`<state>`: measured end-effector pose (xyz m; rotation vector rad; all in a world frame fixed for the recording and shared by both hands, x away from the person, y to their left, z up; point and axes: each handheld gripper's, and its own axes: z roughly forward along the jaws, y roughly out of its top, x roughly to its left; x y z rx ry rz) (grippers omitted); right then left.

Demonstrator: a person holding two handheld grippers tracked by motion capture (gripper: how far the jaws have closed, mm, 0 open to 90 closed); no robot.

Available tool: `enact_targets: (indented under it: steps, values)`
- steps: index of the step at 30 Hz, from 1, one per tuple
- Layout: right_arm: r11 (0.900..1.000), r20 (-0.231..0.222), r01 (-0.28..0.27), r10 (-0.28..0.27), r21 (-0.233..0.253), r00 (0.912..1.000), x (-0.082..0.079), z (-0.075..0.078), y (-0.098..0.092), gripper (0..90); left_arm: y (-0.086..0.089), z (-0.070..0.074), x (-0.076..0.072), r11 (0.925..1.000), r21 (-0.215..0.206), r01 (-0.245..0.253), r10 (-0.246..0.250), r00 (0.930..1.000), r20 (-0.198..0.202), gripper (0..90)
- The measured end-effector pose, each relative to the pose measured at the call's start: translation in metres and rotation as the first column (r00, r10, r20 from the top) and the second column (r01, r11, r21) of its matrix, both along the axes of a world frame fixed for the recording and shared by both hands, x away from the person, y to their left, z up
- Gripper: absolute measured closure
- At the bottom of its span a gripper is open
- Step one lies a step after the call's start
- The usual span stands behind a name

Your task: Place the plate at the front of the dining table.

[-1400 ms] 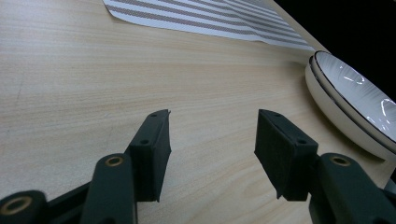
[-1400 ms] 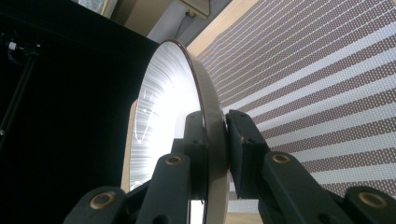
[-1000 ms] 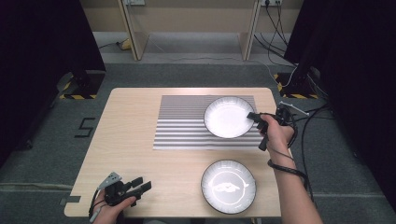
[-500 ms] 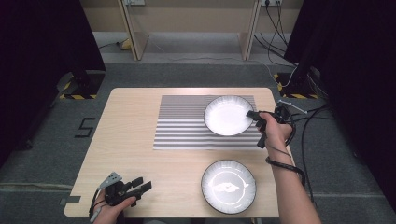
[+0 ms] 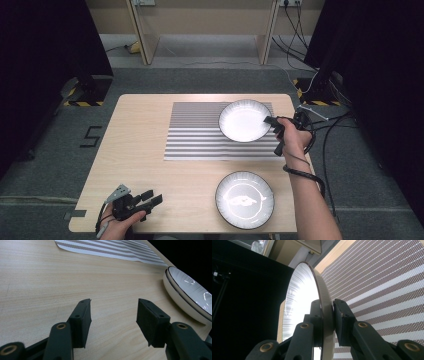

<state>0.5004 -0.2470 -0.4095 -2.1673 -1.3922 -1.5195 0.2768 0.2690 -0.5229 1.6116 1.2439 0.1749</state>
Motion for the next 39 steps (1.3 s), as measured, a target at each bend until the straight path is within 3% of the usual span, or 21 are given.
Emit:
enact_targets:
  steps: [39]
  values:
    - [0.999, -0.014, 0.031, -0.031, -0.007, 0.9994, 0.022, -0.004, 0.012, 77.6, -0.001, 0.000, 0.000, 1.0000, 0.001, 0.003, -0.003, 1.0000, 0.000, 44.8]
